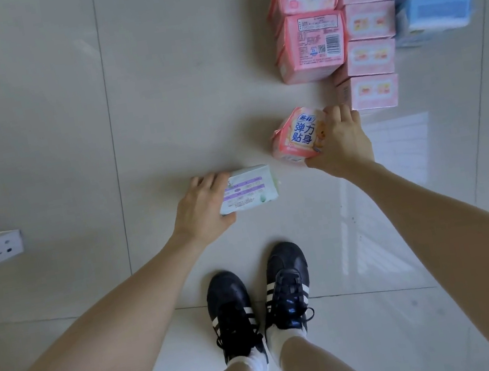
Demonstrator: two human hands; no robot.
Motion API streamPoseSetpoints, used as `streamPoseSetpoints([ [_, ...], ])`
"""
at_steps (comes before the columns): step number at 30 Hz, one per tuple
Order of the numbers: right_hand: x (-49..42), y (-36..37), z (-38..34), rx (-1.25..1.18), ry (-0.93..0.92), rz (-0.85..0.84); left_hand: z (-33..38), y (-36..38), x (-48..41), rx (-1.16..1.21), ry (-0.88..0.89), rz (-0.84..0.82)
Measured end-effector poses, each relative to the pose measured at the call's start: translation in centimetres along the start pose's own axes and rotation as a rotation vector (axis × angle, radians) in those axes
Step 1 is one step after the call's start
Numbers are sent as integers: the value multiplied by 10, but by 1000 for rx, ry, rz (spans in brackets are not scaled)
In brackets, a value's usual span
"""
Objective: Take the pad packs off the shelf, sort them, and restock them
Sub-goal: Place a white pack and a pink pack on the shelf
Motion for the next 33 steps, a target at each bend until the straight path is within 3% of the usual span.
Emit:
streamPoseSetpoints([
  [5,36,-55,-21,-103,45,57,2,-49,36,46,-38,55],
  [11,72,-155,-70,-176,-25,132,21,-145,75,106,-33,142],
  [33,191,-607,-306,-135,-364,270,99,-615,191,293,40,367],
])
Point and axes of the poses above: each hand's wrist, its own x-axis away from the middle knuckle, its own y-axis out of the palm, z = x × y, the point moved 5 cm from there along -x, towards the middle knuckle, and after that the axes turned 9 degrees about -x, right-handed, at the moved point
